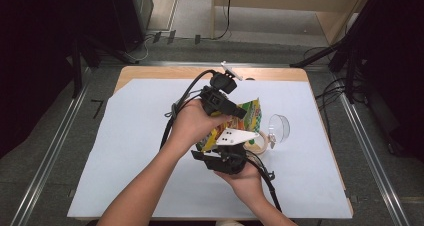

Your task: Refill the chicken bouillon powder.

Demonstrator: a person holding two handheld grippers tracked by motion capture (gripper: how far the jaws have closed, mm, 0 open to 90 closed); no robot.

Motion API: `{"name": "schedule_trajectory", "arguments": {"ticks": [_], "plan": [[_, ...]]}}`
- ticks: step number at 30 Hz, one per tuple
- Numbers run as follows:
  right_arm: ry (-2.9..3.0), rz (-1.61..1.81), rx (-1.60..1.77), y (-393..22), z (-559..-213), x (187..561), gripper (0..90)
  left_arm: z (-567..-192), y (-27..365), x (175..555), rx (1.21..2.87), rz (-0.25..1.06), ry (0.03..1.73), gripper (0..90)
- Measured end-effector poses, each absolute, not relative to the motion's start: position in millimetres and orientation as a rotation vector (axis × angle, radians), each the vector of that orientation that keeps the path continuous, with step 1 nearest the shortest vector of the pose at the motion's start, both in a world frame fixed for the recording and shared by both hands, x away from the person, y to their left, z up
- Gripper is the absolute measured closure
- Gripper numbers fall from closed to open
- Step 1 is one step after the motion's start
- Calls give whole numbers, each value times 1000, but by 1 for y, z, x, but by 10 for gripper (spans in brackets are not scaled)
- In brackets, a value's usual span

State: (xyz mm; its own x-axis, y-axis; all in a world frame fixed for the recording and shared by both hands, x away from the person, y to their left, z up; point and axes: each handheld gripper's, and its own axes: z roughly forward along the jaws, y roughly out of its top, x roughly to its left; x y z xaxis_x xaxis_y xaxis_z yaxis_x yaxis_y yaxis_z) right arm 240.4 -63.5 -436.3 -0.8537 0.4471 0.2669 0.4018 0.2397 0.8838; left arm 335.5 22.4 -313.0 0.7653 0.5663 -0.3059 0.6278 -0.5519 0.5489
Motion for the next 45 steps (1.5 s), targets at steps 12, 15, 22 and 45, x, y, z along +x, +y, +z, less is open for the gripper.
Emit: {"name": "schedule_trajectory", "arguments": {"ticks": [12, 15, 22, 45], "plan": [[2442, 1729, 836, -64, -435, 240, 715, -314, 22, 338, 2301, -129, 895, 831], [2441, 1729, 835, -64, -435, 240, 715, -314, 22, 338, 2301, -127, 895, 831], [2442, 1730, 838, -63, -434, 240, 714, -315, 22, 339, 2297, -128, 899, 829], [2449, 1710, 823, -63, -435, 240, 713, -317, 25, 339, 2286, -134, 906, 829]]}}
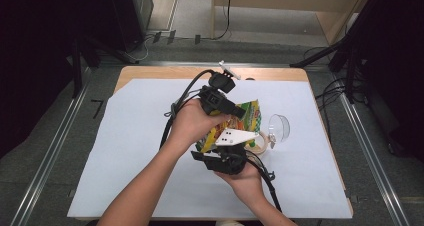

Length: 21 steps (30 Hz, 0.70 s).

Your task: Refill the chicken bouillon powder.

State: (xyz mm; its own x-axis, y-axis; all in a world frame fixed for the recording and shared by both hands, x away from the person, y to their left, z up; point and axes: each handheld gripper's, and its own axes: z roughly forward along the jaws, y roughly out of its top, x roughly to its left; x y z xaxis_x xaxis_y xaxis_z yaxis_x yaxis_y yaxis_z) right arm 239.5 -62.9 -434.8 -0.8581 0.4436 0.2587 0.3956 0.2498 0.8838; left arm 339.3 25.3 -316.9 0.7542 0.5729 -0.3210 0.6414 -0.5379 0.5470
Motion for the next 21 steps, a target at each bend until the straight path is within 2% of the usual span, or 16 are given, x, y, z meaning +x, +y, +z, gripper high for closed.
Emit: {"name": "schedule_trajectory", "arguments": {"ticks": [21], "plan": [[2451, 1700, 819, -63, -436, 240, 713, -318, 27, 340, 2280, -140, 902, 828]]}}
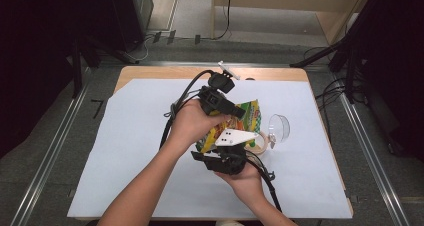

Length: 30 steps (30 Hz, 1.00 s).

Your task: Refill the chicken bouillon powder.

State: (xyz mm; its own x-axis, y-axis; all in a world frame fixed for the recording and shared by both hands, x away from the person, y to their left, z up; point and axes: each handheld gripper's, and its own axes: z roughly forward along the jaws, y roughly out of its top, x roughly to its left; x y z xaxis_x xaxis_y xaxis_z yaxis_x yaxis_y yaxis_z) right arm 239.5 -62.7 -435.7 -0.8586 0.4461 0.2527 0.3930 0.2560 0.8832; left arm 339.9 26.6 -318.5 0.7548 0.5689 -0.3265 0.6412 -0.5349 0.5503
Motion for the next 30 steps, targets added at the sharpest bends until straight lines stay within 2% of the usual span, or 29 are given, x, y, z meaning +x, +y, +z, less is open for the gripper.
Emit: {"name": "schedule_trajectory", "arguments": {"ticks": [12, 30], "plan": [[2442, 1709, 809, -63, -434, 238, 709, -320, 30, 345, 2262, -181, 925, 828], [2451, 1715, 827, -63, -435, 240, 701, -319, 28, 344, 2276, -162, 922, 827]]}}
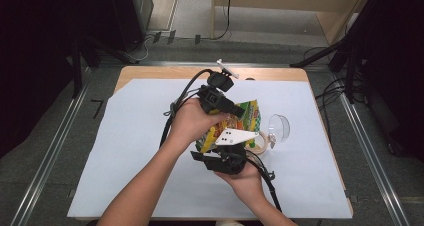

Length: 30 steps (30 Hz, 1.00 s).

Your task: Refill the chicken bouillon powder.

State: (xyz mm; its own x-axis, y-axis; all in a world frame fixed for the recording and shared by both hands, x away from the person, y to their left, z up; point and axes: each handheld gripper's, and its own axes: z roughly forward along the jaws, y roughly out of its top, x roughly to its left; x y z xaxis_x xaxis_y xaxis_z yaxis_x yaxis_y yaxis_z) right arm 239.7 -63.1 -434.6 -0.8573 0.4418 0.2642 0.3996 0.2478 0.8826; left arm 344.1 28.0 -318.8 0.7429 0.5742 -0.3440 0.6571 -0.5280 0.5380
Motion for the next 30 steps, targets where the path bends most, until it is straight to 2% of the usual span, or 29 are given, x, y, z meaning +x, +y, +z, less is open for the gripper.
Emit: {"name": "schedule_trajectory", "arguments": {"ticks": [4, 30], "plan": [[2450, 1727, 829, -64, -434, 239, 711, -318, 27, 344, 2294, -116, 932, 833], [2453, 1721, 840, -62, -429, 237, 698, -318, 29, 350, 2286, -141, 962, 830]]}}
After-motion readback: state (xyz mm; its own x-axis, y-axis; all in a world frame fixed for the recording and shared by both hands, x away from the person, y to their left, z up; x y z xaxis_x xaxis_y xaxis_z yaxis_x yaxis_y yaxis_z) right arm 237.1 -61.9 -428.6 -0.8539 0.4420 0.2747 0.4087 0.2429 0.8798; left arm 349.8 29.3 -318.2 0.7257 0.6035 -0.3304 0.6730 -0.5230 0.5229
